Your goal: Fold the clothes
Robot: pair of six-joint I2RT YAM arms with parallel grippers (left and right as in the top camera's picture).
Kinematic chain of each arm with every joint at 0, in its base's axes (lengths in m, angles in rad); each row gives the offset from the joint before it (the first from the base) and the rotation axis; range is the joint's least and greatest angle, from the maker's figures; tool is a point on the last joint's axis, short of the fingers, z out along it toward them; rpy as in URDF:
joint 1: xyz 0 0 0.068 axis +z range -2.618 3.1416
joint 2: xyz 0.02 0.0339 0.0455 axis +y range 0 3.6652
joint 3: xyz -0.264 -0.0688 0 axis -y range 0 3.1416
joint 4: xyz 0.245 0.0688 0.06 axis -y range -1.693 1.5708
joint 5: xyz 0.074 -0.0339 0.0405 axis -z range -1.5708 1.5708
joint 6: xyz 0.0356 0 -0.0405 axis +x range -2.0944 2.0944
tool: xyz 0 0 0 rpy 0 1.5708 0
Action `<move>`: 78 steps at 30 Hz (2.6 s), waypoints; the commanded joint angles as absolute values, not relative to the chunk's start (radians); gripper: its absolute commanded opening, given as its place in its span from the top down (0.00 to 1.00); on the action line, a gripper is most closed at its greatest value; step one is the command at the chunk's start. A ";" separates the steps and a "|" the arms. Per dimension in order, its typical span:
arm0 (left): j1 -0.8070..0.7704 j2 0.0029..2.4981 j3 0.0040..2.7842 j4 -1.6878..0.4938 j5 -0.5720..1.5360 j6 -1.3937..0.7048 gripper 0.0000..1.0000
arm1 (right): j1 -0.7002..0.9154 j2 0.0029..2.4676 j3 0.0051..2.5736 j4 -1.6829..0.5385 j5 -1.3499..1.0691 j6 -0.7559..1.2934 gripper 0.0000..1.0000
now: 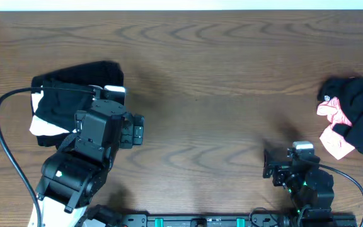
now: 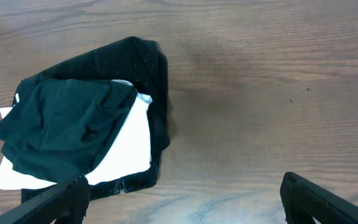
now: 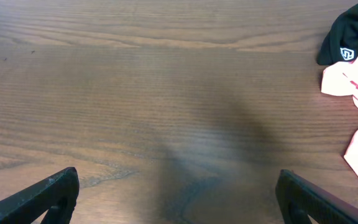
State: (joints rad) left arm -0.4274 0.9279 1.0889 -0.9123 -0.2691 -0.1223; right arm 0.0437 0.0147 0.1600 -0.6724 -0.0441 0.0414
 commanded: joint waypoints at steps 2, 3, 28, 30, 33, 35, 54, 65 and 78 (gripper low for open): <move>-0.431 0.929 1.100 -0.913 -0.281 -0.105 0.02 | 0.052 0.010 0.157 -0.673 -0.030 0.055 0.01; -0.431 0.929 1.100 -0.913 -0.281 -0.105 0.02 | 0.052 0.010 0.157 -0.673 -0.030 0.055 0.01; -0.166 0.628 0.692 -0.677 -0.341 -0.101 0.02 | 0.052 0.010 0.157 -0.673 -0.030 0.055 0.01; -0.146 0.573 0.615 -0.577 -0.321 -0.101 0.02 | 0.052 0.010 0.157 -0.673 -0.030 0.055 0.01; -0.130 0.473 0.477 -0.425 -0.253 -0.086 0.02 | 0.052 0.010 0.157 -0.673 -0.030 0.055 0.01; -0.120 0.406 0.387 -0.342 -0.194 -0.074 0.02 | 0.052 0.010 0.157 -0.673 -0.030 0.055 0.01; -0.068 0.019 0.086 -0.282 -0.090 -0.089 0.02 | 0.052 0.010 0.157 -0.673 -0.030 0.055 0.01; -0.093 0.004 0.087 -0.281 -0.089 -0.090 0.02 | 0.052 0.010 0.157 -0.673 -0.030 0.055 0.01; -0.093 0.004 0.087 -0.281 -0.089 -0.090 0.02 | 0.052 0.010 0.157 -0.673 -0.030 0.055 0.01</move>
State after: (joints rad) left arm -0.0891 0.0109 0.1116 -0.2783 -0.0998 -0.0891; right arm 0.0437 0.0154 0.1600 -0.6712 -0.0433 0.0418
